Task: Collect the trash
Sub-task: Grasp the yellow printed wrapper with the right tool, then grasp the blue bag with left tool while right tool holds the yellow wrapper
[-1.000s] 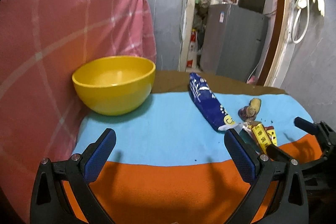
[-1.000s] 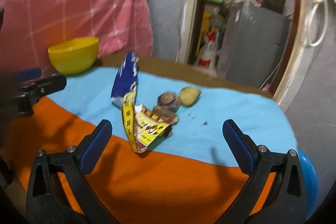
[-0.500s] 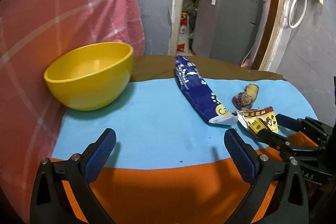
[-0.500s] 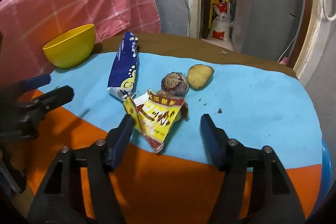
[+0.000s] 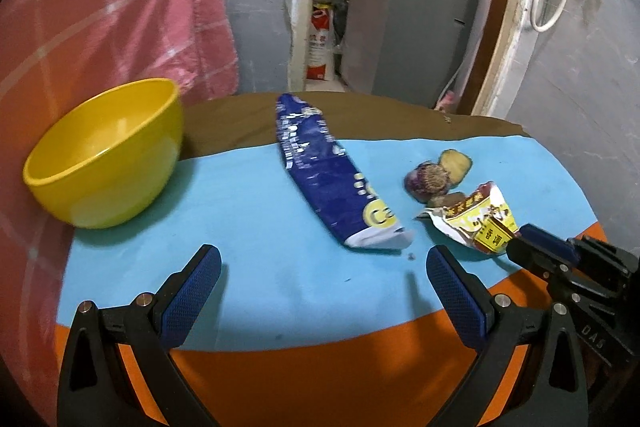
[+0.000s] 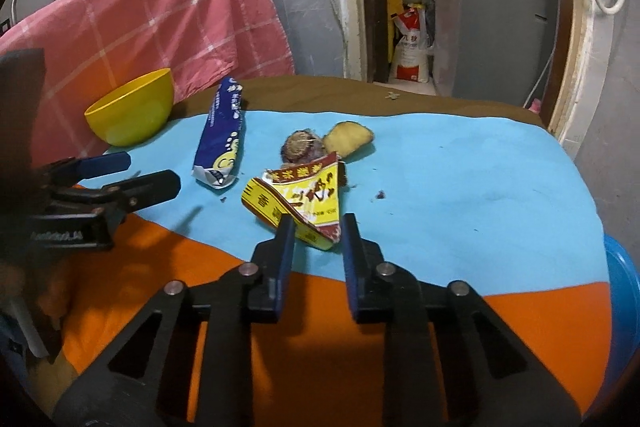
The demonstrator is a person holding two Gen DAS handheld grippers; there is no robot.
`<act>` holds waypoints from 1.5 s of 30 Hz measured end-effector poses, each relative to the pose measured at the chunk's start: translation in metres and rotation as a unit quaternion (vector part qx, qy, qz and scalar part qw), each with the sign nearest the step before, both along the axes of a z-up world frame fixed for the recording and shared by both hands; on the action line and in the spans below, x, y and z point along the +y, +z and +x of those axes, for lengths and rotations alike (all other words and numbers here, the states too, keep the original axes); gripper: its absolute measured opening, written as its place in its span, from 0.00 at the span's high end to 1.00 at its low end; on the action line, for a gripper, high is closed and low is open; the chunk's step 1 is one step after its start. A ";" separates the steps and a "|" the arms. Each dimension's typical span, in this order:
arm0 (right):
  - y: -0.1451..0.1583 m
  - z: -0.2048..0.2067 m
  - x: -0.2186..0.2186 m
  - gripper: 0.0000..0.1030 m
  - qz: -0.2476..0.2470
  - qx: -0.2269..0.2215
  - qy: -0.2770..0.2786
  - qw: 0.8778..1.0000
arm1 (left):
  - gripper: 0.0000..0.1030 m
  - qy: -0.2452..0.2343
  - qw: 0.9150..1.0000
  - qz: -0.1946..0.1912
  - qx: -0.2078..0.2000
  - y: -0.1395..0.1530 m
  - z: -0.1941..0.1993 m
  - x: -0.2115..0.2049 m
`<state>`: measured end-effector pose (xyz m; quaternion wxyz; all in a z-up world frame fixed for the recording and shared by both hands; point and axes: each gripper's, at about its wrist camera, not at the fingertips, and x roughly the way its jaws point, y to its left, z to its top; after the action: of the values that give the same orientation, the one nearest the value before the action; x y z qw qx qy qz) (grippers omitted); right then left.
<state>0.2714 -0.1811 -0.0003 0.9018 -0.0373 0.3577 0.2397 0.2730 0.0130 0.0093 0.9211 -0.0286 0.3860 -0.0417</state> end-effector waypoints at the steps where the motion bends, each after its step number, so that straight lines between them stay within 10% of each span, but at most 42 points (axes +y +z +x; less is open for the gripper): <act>1: -0.001 0.001 -0.003 0.66 0.000 0.001 -0.004 1.000 | 0.02 -0.002 1.000 -0.001 0.002 0.000 0.003 -0.002; 19: -0.003 0.001 -0.007 0.69 0.016 0.003 -0.005 1.000 | 0.68 0.017 0.998 0.034 0.045 -0.011 0.026 -0.007; 23: -0.002 -0.002 -0.002 0.47 0.005 -0.004 -0.001 1.000 | 0.83 0.020 0.998 0.027 0.046 -0.010 0.022 0.002; 28: 0.004 -0.002 0.009 0.26 0.009 -0.009 0.012 1.000 | 0.84 0.014 0.999 0.018 0.044 -0.010 0.015 0.013; 41: -0.001 0.023 0.026 0.21 -0.012 0.035 0.022 0.999 | 0.83 -0.025 0.999 -0.009 0.036 -0.008 0.007 0.018; 45: -0.002 0.020 0.025 0.23 -0.014 0.033 0.019 0.999 | 0.62 -0.033 0.999 0.019 0.030 -0.007 0.003 0.009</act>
<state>0.2915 -0.1557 -0.0018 0.8841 -0.0483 0.3899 0.2531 0.2758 0.0222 0.0024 0.9075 0.0000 0.4152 -0.0635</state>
